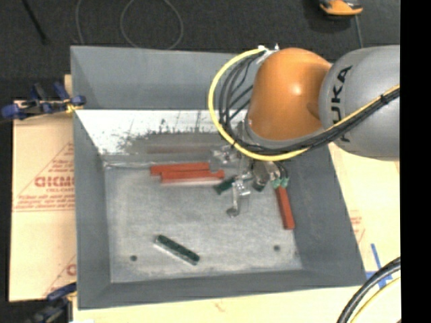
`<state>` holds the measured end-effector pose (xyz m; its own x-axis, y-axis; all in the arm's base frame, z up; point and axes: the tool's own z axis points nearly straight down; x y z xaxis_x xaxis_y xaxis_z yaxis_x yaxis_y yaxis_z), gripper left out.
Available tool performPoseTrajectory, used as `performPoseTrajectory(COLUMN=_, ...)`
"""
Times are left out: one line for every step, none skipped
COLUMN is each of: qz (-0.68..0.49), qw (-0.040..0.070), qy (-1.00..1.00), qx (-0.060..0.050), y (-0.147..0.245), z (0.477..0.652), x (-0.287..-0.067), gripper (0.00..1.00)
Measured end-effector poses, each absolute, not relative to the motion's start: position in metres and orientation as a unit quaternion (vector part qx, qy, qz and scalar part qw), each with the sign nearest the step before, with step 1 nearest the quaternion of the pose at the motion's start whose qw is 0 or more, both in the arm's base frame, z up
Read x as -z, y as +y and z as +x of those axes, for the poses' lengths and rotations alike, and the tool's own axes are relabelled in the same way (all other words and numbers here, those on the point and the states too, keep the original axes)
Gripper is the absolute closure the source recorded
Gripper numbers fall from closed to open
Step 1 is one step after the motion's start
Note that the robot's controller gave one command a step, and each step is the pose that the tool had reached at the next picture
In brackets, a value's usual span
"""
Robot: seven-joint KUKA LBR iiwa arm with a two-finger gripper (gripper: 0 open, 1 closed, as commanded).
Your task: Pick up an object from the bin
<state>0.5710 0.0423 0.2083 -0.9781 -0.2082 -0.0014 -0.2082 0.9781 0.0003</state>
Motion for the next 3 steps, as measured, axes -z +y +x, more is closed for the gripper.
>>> performPoseTrajectory(qz=-0.101, qw=0.001, qy=0.995, qx=0.001, y=-0.0237, z=0.6262, x=-0.0746, gripper=0.00)
performPoseTrajectory(qz=-0.102, qw=0.005, qy=0.995, qx=0.000, y=-0.0216, z=0.6281, x=-0.0806, gripper=1.00)
performPoseTrajectory(qz=-0.101, qw=0.003, qy=0.995, qx=0.000, y=-0.0215, z=0.6270, x=-0.0792, gripper=0.00)
